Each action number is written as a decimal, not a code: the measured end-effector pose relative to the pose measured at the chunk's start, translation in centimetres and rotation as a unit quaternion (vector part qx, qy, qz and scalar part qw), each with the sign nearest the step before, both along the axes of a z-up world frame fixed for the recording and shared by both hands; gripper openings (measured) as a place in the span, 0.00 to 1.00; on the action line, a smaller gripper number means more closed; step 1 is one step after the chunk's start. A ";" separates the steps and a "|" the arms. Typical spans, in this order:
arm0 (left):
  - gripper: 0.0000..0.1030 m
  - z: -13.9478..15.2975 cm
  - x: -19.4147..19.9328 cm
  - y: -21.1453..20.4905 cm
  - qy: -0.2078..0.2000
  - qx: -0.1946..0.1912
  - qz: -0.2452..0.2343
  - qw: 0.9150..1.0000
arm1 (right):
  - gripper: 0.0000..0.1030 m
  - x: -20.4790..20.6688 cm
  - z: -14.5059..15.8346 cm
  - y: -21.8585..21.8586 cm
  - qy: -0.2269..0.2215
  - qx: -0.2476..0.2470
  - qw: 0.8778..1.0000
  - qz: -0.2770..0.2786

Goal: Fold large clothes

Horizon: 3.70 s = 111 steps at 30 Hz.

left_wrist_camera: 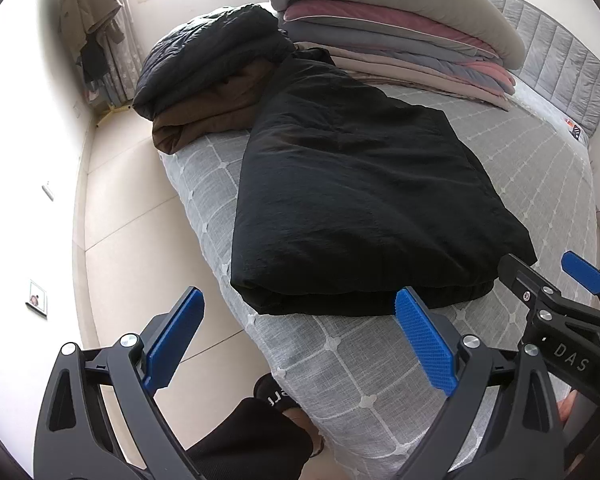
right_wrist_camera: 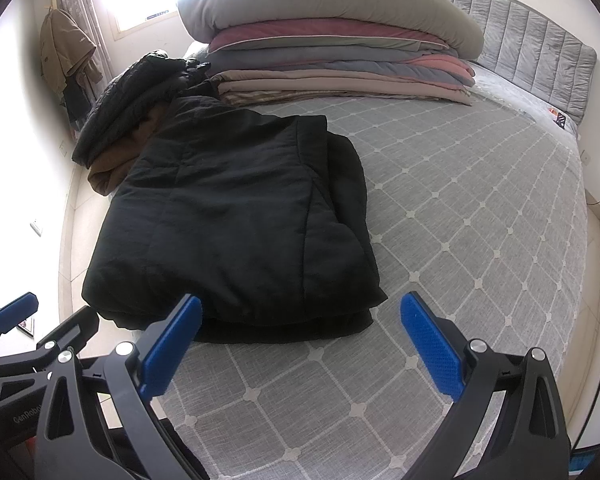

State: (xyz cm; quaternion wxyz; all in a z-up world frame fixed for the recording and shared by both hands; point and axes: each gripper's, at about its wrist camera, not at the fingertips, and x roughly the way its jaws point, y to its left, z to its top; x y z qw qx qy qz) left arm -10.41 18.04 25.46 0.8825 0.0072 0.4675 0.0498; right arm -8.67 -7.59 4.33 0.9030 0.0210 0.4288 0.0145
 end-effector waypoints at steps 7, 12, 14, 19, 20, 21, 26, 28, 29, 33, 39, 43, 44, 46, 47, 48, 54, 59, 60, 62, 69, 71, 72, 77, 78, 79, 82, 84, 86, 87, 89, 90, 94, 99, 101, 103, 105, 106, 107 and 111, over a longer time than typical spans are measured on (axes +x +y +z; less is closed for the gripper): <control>0.90 -0.1 0.1 0.0 0.003 -0.001 -0.001 1.000 | 0.93 0.0 0.0 0.0 0.001 0.001 1.000 0.000; 0.90 -0.1 0.1 0.0 0.003 -0.001 -0.002 1.000 | 0.93 0.0 0.0 0.1 0.001 0.003 1.000 0.002; 0.90 -0.1 0.1 0.0 0.004 -0.002 -0.001 1.000 | 0.93 0.0 -0.1 0.2 0.002 0.003 1.000 0.004; 0.90 -0.1 0.1 0.0 0.005 -0.006 -0.001 1.000 | 0.93 0.0 -0.1 0.2 0.002 0.004 1.000 0.004; 0.90 -0.2 0.1 0.1 0.005 -0.009 0.000 1.000 | 0.93 0.0 -0.1 0.2 0.002 0.004 1.000 0.004; 0.90 -0.2 0.1 0.1 0.006 -0.011 0.000 1.000 | 0.93 0.1 -0.1 0.2 0.001 0.004 1.000 0.004; 0.90 -0.3 0.1 0.3 0.008 -0.019 0.002 1.000 | 0.93 0.1 -0.1 0.1 0.003 0.006 1.000 0.003; 0.90 -0.3 0.1 0.4 0.008 -0.018 0.002 1.000 | 0.93 0.1 -0.1 0.2 0.002 0.007 1.000 0.002; 0.90 -0.3 0.2 0.4 0.008 -0.019 0.002 1.000 | 0.93 0.1 -0.1 0.1 0.002 0.007 1.000 0.002; 0.90 -0.3 0.2 0.4 0.009 -0.023 0.001 1.000 | 0.93 0.1 -0.1 0.1 0.001 0.009 1.000 0.000; 0.90 -0.3 0.1 0.4 0.010 -0.024 0.003 1.000 | 0.93 0.0 -0.1 0.0 0.003 0.011 1.000 0.002; 0.90 -0.5 0.0 0.5 0.012 -0.023 0.005 1.000 | 0.93 0.0 -0.3 0.0 0.005 0.012 1.000 0.002; 0.90 -0.6 0.0 0.5 0.012 -0.023 0.004 1.000 | 0.93 0.0 -0.3 0.0 0.005 0.013 1.000 0.003; 0.90 -0.7 0.0 0.4 0.013 -0.023 0.004 1.000 | 0.93 0.1 -0.4 0.0 0.006 0.013 1.000 0.003; 0.90 -0.7 0.0 0.4 0.014 -0.022 0.004 1.000 | 0.93 0.1 -0.4 0.0 0.006 0.013 1.000 0.003; 0.90 -0.7 0.0 0.4 0.013 -0.021 0.004 1.000 | 0.93 0.0 -0.4 0.0 0.006 0.013 1.000 0.002; 0.90 -0.6 -0.1 0.3 0.009 -0.017 0.003 1.000 | 0.93 0.0 -0.5 0.0 0.004 0.013 1.000 0.002; 0.90 -0.6 -0.1 0.4 0.008 -0.020 0.005 1.000 | 0.93 -0.1 -0.4 -0.1 0.000 0.015 1.000 0.001; 0.90 -0.6 0.0 0.4 0.008 -0.020 0.006 1.000 | 0.93 -0.1 -0.4 -0.1 -0.001 0.014 1.000 0.000; 0.90 -0.7 0.0 0.5 0.007 -0.021 0.007 1.000 | 0.93 -0.1 -0.4 -0.1 -0.001 0.014 1.000 0.000; 0.90 -0.8 0.1 0.4 0.010 -0.020 0.006 1.000 | 0.93 -0.1 -0.4 -0.1 0.002 0.015 1.000 0.000; 0.90 -0.8 0.1 0.4 0.011 -0.022 0.007 1.000 | 0.93 -0.1 -0.4 -0.1 0.002 0.015 1.000 -0.001; 0.90 -0.8 0.0 0.5 0.011 -0.021 0.007 1.000 | 0.93 0.0 -0.4 -0.2 0.002 0.015 1.000 -0.001; 0.90 -0.8 0.0 0.6 0.010 -0.025 0.006 1.000 | 0.93 0.0 -0.5 -0.4 0.001 0.015 1.000 -0.004; 0.90 -0.9 0.0 0.6 0.010 -0.031 0.001 0.999 | 0.93 0.0 -0.5 -0.5 0.000 0.014 1.000 -0.004; 0.90 -0.9 0.0 0.7 0.011 -0.040 -0.004 0.999 | 0.93 0.0 -0.5 -0.6 -0.002 0.015 1.000 -0.004; 0.90 -1.1 0.1 0.8 0.017 -0.067 -0.015 0.997 | 0.93 0.0 -0.4 -0.7 -0.001 0.022 1.000 -0.003; 0.90 -1.3 0.0 0.9 0.017 -0.071 -0.009 0.997 | 0.93 -0.2 -0.4 -0.7 -0.002 0.023 1.000 -0.002; 0.90 -1.4 -0.1 0.8 0.016 -0.071 -0.009 0.997 | 0.93 -0.2 -0.4 -0.6 -0.003 0.023 1.000 0.000; 0.90 -1.4 -0.1 0.8 0.012 -0.063 -0.006 0.998 | 0.93 -0.2 -0.4 -0.6 -0.002 0.024 1.000 0.000; 0.90 -1.3 -0.3 0.5 0.003 -0.033 0.000 0.999 | 0.93 -0.2 -0.5 -0.5 -0.002 0.024 1.000 0.002; 0.90 -1.3 -0.2 0.4 0.003 -0.018 0.001 1.000 | 0.93 -0.2 -0.5 -0.5 -0.002 0.024 1.000 0.002; 0.90 -1.6 0.3 0.3 0.019 -0.003 -0.003 1.000 | 0.93 -0.2 -0.4 -0.7 -0.005 0.029 1.000 0.002; 0.90 -1.7 0.7 2.4 0.022 -0.072 0.021 0.997 | 0.93 -0.2 -0.4 -1.0 -0.005 0.033 0.999 0.001; 0.90 -1.5 0.5 2.1 0.015 -0.042 0.028 0.999 | 0.93 -0.2 -0.3 -1.0 -0.007 0.034 0.999 0.001; 0.90 -1.3 0.4 1.7 0.011 -0.031 0.015 0.999 | 0.93 -0.2 -0.3 -1.0 -0.008 0.036 0.999 0.002; 0.90 -1.0 0.4 0.9 0.006 0.001 0.008 1.000 | 0.93 -0.2 -0.4 -0.9 -0.008 0.035 0.999 0.004; 0.90 -1.0 0.4 0.7 0.003 0.007 0.003 1.000 | 0.93 -0.2 -0.4 -0.7 -0.008 0.033 0.999 0.005; 0.92 -0.8 0.3 0.5 0.001 0.010 0.000 1.000 | 0.93 -0.2 -0.4 -0.7 -0.008 0.032 0.999 0.006; 0.92 0.1 0.1 0.6 -0.019 -0.013 -0.015 1.000 | 0.93 -0.3 -0.4 -0.6 -0.008 0.030 0.999 0.008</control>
